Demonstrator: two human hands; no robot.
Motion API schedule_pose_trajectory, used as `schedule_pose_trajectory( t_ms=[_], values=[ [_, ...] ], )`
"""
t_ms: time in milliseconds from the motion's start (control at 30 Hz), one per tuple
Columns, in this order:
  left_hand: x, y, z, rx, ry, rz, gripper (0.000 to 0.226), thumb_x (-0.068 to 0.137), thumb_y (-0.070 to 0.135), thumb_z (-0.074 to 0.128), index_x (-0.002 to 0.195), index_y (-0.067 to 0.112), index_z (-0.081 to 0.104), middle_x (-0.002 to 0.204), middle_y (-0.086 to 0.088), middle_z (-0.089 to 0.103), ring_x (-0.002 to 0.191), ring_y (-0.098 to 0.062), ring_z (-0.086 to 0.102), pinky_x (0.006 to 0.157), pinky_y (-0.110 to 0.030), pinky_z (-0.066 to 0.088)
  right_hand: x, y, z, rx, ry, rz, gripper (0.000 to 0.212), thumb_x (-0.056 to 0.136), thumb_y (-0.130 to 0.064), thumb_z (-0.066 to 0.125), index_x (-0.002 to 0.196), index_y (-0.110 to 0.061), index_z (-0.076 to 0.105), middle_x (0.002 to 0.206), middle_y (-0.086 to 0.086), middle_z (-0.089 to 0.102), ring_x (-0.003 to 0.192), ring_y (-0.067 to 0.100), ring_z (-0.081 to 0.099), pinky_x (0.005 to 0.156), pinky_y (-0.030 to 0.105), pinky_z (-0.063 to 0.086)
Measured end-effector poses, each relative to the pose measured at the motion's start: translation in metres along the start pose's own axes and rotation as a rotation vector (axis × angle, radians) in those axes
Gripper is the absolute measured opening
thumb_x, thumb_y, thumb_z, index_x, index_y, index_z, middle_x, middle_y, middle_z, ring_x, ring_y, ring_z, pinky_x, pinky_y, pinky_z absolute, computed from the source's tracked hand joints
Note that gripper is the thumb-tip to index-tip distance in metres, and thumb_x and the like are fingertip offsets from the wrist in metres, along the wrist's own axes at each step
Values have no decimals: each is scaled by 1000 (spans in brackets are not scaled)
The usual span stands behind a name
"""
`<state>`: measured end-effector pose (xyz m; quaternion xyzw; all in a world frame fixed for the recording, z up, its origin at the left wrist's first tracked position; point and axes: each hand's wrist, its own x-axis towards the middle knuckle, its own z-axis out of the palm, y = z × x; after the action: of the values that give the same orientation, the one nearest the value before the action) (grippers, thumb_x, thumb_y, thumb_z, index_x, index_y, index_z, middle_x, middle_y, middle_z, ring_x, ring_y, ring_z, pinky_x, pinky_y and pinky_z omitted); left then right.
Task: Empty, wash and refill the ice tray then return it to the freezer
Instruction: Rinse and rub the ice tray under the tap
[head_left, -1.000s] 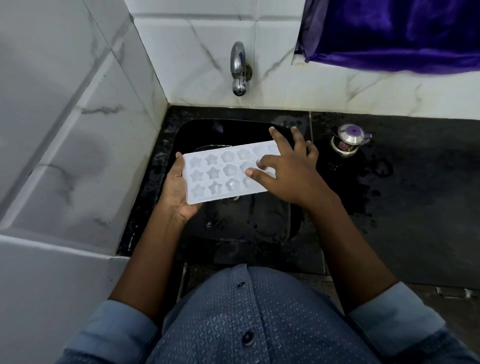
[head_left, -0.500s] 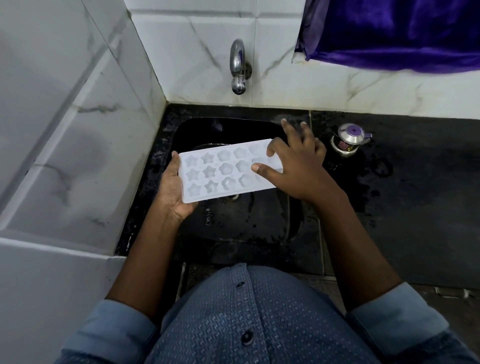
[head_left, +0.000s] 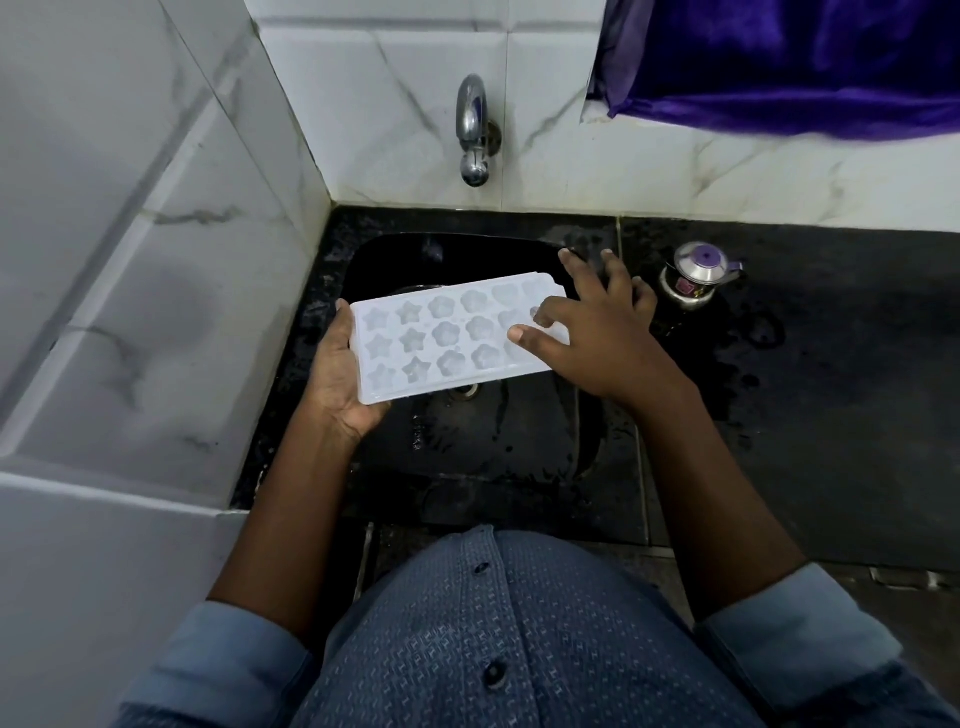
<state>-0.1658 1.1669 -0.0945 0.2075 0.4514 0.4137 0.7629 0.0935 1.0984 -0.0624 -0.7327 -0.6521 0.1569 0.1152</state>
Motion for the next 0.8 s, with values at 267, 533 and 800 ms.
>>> schedule_pose_trajectory(
  t_ms=[267,533,800],
  values=[
    [-6,-3,1,2,3,16,78,108,66,25,97,21,87,118,-11,79,101,-27,79,70,-42,65,-6,-1,1,-44,16,10,56,96,-79,40,116,-38,72,176,-1,8,160,32,-11,123,64,-6],
    [-7,-3,0,5,-1,14,76,107,66,26,102,21,87,122,-11,77,105,-28,78,73,-42,65,-7,-6,-1,-46,16,10,57,97,-78,39,112,-35,74,176,-1,8,160,32,-11,123,63,-7],
    [-7,-2,-1,-11,-28,16,77,107,66,25,108,18,85,125,-12,76,107,-30,77,74,-44,65,-7,-6,-2,-48,43,16,60,97,-80,36,110,-37,75,176,-2,7,160,33,-10,123,65,-6]
  ],
)
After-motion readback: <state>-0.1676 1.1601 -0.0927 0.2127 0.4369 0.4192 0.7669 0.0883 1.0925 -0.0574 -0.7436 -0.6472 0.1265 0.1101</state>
